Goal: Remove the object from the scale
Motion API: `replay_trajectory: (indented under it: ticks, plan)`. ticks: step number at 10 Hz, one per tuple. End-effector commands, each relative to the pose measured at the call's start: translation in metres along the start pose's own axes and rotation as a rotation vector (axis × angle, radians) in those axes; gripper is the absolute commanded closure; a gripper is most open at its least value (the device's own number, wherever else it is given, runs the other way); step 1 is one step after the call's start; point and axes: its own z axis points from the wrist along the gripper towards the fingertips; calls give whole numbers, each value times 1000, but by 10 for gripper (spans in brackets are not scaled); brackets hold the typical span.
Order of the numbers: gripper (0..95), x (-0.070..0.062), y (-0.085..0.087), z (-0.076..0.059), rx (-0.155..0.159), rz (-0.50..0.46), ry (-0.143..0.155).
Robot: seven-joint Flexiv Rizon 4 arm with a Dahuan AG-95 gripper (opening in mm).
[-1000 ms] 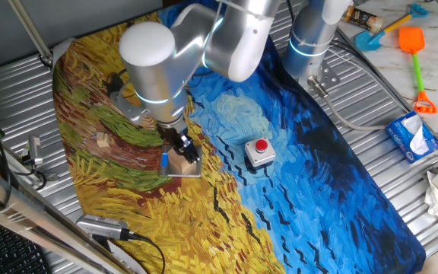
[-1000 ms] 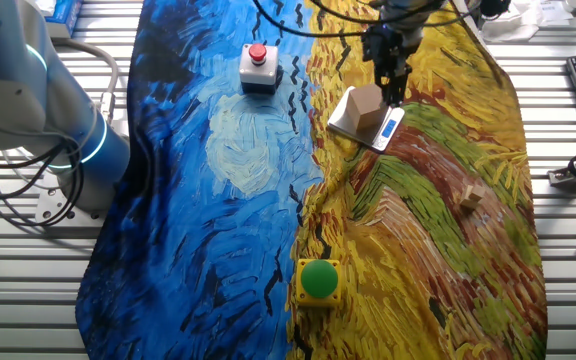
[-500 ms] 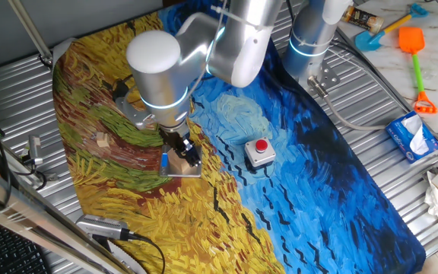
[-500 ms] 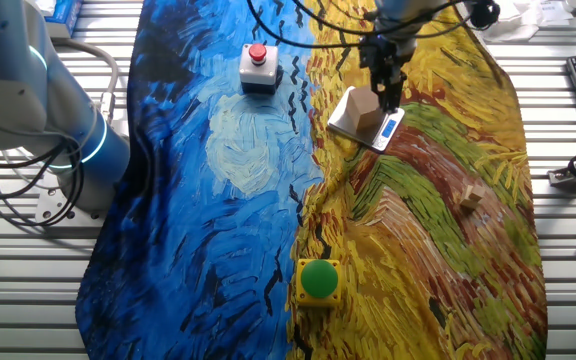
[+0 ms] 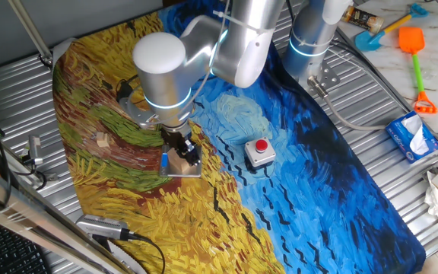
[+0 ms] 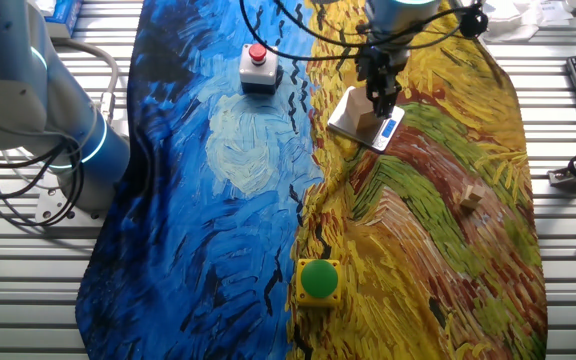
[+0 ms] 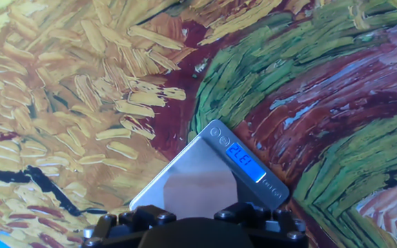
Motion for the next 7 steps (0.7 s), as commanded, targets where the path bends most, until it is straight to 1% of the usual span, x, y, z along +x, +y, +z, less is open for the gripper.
replay_trajectory:
  ticks: [1, 2, 7]
  plan:
    - [760, 0, -1, 0, 8, 19, -10]
    - [950, 0, -1, 0, 16, 24, -9]
    - [950, -1, -1, -1, 16, 36, -10]
